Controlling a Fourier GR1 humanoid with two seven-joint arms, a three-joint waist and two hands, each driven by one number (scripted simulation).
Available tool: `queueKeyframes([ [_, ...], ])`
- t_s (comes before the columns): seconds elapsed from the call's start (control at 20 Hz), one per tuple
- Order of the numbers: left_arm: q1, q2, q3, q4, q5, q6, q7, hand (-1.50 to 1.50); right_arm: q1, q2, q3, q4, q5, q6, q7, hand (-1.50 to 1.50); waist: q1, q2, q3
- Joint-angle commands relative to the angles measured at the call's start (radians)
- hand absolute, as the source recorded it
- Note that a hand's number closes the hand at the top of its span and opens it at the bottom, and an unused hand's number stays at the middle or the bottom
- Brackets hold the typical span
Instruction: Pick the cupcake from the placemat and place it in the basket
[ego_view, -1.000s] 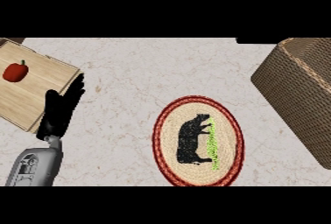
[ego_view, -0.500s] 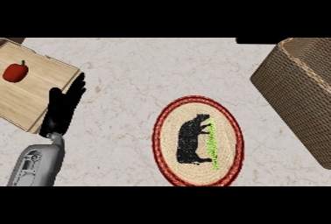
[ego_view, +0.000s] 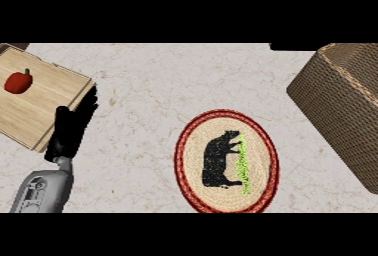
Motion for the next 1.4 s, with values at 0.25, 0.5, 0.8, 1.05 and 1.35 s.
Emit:
queueKeyframes([
  [0.25,-0.006,0.005,0.017,0.033,0.01,-0.018,-0.026,0.0,-0.071,0.042,-0.082,0.207,-0.053,-0.077,-0.108,-1.5,0.001,0.002,0.0],
  [0.5,-0.052,0.013,0.01,0.039,-0.006,-0.017,0.022,0.0,-0.035,0.049,-0.201,0.221,-0.129,-0.183,-0.148,-1.5,-0.007,0.002,0.001],
  [0.8,-0.005,-0.016,-0.01,-0.045,-0.01,0.001,0.055,0.0,-0.085,-0.03,-0.302,0.275,-0.183,-0.222,-0.027,-1.5,-0.005,-0.002,0.0],
  [1.05,0.038,-0.004,-0.011,-0.075,-0.008,-0.015,0.048,0.0,0.006,-0.212,-0.431,0.449,-0.254,-0.143,-0.151,-1.5,-0.005,0.0,0.003],
  [1.35,0.0,-0.013,0.003,0.023,-0.013,-0.006,-0.038,0.0,0.042,-0.354,-0.468,0.652,-0.262,-0.053,-0.26,-1.5,0.0,0.011,0.003],
])
